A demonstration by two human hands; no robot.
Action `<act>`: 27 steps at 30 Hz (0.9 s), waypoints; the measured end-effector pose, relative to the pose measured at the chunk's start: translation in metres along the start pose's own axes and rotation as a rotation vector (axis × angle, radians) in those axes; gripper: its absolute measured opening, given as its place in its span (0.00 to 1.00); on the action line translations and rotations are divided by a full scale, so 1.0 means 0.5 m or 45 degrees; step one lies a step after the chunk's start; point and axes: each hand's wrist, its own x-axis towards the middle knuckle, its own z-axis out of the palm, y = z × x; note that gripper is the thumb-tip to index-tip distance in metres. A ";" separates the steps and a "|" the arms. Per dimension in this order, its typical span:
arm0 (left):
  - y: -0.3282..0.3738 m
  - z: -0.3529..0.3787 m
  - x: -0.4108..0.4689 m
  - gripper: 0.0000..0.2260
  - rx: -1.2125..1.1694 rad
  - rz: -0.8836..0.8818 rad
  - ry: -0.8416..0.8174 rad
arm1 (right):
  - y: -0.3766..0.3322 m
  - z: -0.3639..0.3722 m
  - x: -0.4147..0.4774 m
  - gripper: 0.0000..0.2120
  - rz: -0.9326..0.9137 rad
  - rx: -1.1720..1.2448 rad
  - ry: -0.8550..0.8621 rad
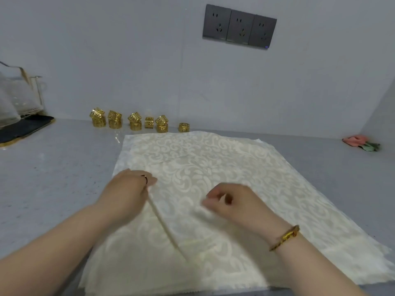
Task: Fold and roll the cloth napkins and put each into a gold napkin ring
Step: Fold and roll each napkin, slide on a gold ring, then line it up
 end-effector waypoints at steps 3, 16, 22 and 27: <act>0.067 0.009 -0.053 0.26 -0.265 0.091 -0.109 | 0.051 -0.021 0.029 0.12 0.295 0.146 0.280; 0.163 0.011 -0.123 0.19 -0.121 0.492 0.077 | 0.073 -0.003 0.047 0.18 0.573 0.268 0.033; 0.080 0.013 -0.103 0.19 -0.005 0.604 -0.016 | 0.048 -0.007 0.002 0.19 0.557 0.407 -0.101; 0.002 0.037 -0.110 0.11 -0.499 0.408 -0.113 | 0.043 -0.006 -0.013 0.12 0.494 0.042 -0.188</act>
